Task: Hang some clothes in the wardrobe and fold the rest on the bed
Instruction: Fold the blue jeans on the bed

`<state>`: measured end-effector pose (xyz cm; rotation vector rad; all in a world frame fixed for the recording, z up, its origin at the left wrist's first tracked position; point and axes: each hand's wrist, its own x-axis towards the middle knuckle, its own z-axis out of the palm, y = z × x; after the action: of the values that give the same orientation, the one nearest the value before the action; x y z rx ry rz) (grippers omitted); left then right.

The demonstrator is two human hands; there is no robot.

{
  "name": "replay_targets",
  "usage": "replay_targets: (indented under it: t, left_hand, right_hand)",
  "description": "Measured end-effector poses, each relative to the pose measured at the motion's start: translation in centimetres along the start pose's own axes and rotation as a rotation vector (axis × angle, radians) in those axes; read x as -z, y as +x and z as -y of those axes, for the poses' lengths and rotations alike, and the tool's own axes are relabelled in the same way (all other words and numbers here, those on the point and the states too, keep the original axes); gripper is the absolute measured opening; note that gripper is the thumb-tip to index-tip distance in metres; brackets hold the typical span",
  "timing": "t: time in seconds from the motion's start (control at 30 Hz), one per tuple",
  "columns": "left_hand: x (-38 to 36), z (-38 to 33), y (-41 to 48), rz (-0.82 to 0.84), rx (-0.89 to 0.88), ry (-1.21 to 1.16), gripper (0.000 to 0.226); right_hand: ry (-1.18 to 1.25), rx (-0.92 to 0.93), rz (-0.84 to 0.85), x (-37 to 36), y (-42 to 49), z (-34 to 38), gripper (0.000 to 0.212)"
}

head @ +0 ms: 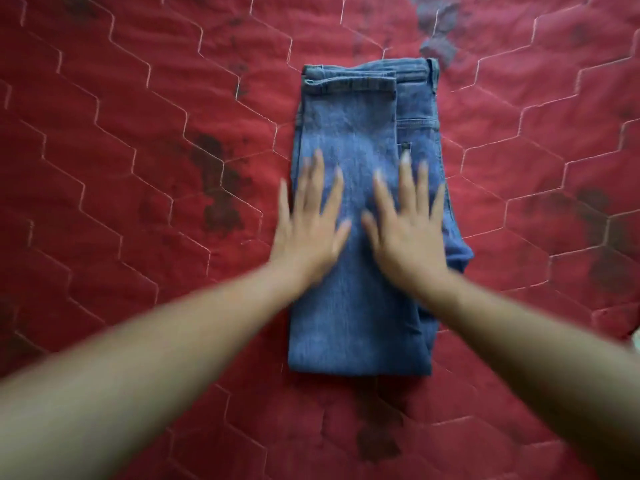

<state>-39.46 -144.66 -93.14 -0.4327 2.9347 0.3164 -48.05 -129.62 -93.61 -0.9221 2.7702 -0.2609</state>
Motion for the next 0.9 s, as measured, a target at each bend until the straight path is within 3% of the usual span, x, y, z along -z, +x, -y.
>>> replay_targets:
  t: [0.13, 0.3, 0.5, 0.57, 0.7, 0.83, 0.9]
  left_hand:
    - [-4.9, -0.7, -12.2, 0.126, -0.044, 0.109, 0.079]
    - [-6.9, 0.0, -12.3, 0.107, -0.04, 0.064, 0.082]
    - [-4.2, -1.2, -13.9, 0.197, 0.019, 0.014, 0.077]
    - [-3.5, -1.7, -16.8, 0.179, 0.1, -0.176, 0.07]
    - [-2.0, -2.0, -20.0, 0.08, 0.455, -0.764, 0.045]
    - [0.8, -0.6, -17.1, 0.243, 0.848, -1.401, 0.043]
    - [2.1, 0.8, -16.0, 0.411, 0.874, -1.549, 0.049]
  right_hand:
    - [-0.147, 0.179, 0.128, -3.7, -12.3, -1.4, 0.07]
    - [-0.197, 0.182, 0.104, -6.5, -12.8, -2.5, 0.075]
    - [-0.145, 0.041, 0.213, -3.3, -14.8, -0.6, 0.074]
    - [-0.009, -0.099, 0.206, -2.1, -17.3, 0.2, 0.07]
    - [0.546, -0.518, 0.124, 0.1, -20.0, 0.6, 0.06]
    - [0.984, -0.661, 0.334, 2.6, -17.7, -1.6, 0.044]
    - [1.134, -0.679, 0.486, 3.9, -16.3, -2.7, 0.047]
